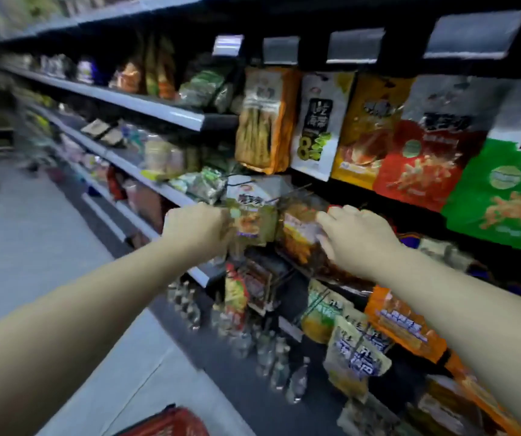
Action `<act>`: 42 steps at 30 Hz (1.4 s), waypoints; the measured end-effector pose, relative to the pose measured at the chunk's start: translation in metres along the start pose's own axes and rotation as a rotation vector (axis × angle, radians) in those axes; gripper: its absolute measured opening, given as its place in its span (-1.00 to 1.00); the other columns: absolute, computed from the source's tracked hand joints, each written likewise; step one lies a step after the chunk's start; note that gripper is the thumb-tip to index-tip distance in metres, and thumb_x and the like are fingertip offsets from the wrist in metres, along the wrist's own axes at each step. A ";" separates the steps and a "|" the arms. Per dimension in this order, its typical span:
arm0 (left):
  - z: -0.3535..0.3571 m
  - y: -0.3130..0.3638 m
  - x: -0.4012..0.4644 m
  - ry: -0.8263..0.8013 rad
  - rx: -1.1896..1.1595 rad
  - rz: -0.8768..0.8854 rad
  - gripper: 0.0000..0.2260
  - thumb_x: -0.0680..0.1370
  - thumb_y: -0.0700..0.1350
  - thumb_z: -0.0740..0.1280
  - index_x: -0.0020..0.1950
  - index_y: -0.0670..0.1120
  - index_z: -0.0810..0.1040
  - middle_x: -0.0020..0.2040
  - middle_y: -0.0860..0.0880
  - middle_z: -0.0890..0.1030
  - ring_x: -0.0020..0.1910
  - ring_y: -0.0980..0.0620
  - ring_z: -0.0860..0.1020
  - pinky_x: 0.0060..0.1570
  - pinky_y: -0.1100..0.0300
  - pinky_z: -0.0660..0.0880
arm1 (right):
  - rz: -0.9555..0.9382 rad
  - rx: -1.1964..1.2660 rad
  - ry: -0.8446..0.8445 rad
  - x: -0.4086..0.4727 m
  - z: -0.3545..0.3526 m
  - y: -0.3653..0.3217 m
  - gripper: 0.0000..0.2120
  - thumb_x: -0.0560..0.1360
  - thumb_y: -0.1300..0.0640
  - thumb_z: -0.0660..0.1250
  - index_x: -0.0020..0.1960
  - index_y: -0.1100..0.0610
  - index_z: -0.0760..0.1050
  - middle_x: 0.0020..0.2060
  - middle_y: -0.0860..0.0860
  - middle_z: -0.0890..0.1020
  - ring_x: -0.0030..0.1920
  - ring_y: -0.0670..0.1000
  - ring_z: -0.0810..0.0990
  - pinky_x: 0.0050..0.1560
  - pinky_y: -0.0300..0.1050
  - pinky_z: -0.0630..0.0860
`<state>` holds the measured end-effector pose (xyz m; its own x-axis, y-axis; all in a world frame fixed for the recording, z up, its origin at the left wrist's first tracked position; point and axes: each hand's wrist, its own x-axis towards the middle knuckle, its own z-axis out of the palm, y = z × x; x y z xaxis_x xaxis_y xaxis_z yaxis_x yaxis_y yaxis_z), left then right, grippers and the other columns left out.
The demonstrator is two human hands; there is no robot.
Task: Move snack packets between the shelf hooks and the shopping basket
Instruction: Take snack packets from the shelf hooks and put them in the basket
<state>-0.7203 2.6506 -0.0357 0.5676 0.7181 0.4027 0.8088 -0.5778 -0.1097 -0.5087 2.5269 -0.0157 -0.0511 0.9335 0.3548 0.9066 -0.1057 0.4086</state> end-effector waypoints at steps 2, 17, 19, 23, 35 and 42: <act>0.019 -0.042 -0.027 -0.059 -0.025 -0.112 -0.71 0.58 0.17 0.15 0.03 0.02 0.53 -0.11 -0.04 0.60 -0.13 -0.13 0.58 -0.32 0.17 0.35 | -0.084 0.037 -0.031 0.024 0.015 -0.047 -0.69 0.60 -0.01 0.12 0.25 0.13 0.35 0.11 0.10 0.51 0.16 0.16 0.49 0.00 0.00 0.45; 0.275 -0.256 -0.277 -0.717 -0.133 -0.461 -0.71 0.58 0.15 0.16 0.12 0.01 0.51 0.04 -0.03 0.63 0.00 -0.12 0.60 -0.05 0.10 0.54 | -0.568 0.321 -0.473 0.063 0.206 -0.417 -0.76 0.53 0.07 0.24 0.16 0.14 0.43 0.04 0.07 0.55 0.08 0.15 0.54 -0.05 -0.02 0.46; 0.321 -0.249 -0.320 -0.842 -0.157 -0.497 -0.76 0.57 0.10 0.17 0.10 0.02 0.50 0.04 -0.04 0.62 0.03 -0.13 0.60 -0.04 0.11 0.51 | -0.621 0.348 -0.563 0.047 0.249 -0.452 -0.73 0.45 0.05 0.36 0.10 0.13 0.47 -0.03 0.07 0.58 -0.01 0.13 0.58 -0.13 -0.02 0.49; 0.421 -0.218 -0.409 -1.151 -0.187 -0.436 -0.79 0.55 -0.03 0.20 0.17 0.01 0.47 0.10 -0.02 0.62 0.07 -0.10 0.60 -0.04 0.10 0.46 | -0.762 0.287 -0.823 0.008 0.354 -0.517 -0.71 0.53 0.08 0.25 0.22 0.11 0.35 0.15 0.07 0.49 0.18 0.14 0.48 -0.03 -0.02 0.39; 0.733 -0.142 -0.540 -1.359 -0.489 -0.947 -0.78 0.56 -0.09 0.22 0.17 -0.07 0.50 0.17 -0.09 0.57 0.15 -0.12 0.56 0.02 0.08 0.48 | -1.162 0.173 -0.767 -0.076 0.655 -0.700 -0.58 0.57 0.21 0.11 0.43 0.15 0.23 0.32 0.11 0.40 0.30 0.14 0.38 0.16 -0.01 0.37; 0.851 -0.123 -0.557 -0.767 -1.155 -2.100 -0.73 0.46 -0.05 0.40 -0.07 -0.27 0.59 -0.19 -0.19 0.65 -0.18 -0.14 0.64 -0.26 0.19 0.50 | -1.046 0.163 -0.823 -0.100 0.731 -0.775 -0.58 0.55 0.29 0.08 0.41 0.25 0.19 0.27 0.16 0.39 0.24 0.17 0.43 0.10 0.05 0.44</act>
<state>-1.0048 2.6513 -1.0195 -0.2997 0.1660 -0.9395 -0.0687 0.9784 0.1948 -0.9003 2.7655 -0.9825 -0.5334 0.4895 -0.6898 0.6387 0.7678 0.0510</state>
